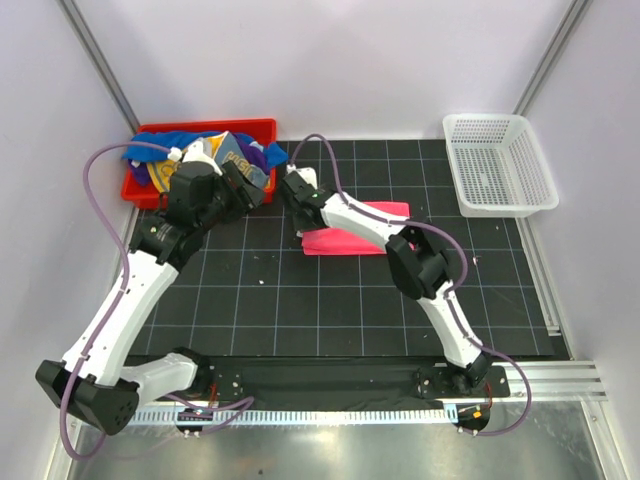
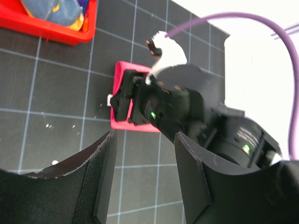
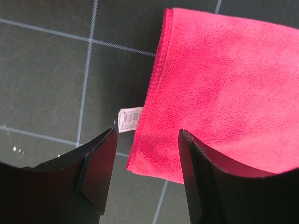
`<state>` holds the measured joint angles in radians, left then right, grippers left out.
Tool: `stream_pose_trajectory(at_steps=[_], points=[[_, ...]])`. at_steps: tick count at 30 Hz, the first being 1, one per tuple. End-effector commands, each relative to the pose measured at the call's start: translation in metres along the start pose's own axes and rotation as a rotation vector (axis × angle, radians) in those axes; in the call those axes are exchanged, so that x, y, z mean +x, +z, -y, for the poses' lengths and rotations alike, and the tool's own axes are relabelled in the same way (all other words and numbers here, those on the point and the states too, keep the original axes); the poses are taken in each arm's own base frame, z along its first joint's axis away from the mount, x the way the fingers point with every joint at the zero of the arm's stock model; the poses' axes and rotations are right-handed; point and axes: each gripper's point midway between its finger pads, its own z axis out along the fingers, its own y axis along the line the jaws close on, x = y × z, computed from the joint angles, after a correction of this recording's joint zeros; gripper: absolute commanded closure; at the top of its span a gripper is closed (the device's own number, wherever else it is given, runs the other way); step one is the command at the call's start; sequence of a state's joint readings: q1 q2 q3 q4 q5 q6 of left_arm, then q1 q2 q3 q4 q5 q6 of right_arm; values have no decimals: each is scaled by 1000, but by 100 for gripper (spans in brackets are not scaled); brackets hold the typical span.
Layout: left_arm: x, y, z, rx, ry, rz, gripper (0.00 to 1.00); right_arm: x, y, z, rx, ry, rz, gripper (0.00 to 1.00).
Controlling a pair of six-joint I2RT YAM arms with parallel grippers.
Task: Fold and stack the towels
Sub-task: Neatly place the folded towel into the bin
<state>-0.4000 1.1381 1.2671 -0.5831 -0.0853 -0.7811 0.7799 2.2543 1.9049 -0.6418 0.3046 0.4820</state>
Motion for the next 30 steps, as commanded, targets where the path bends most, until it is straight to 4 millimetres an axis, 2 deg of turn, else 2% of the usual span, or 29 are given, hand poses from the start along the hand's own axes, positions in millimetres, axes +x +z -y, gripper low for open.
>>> stream_pose_trajectory(at_steps=[1, 11, 19, 24, 30], points=[[5, -12, -9, -15, 57, -15, 43, -15, -1, 7, 108, 18, 39, 37], [16, -22, -21, -20, 106, -29, 42, -6, 18, 18, 213, 16, 23, 37], [24, -16, -23, -16, 106, -54, 42, 2, 31, 19, 230, -17, -4, 41], [25, -15, -23, -15, 115, -57, 42, 9, 39, 25, 227, -27, -43, 51], [25, -14, -24, -15, 126, -60, 42, 24, 45, 45, 251, -40, -101, 72]])
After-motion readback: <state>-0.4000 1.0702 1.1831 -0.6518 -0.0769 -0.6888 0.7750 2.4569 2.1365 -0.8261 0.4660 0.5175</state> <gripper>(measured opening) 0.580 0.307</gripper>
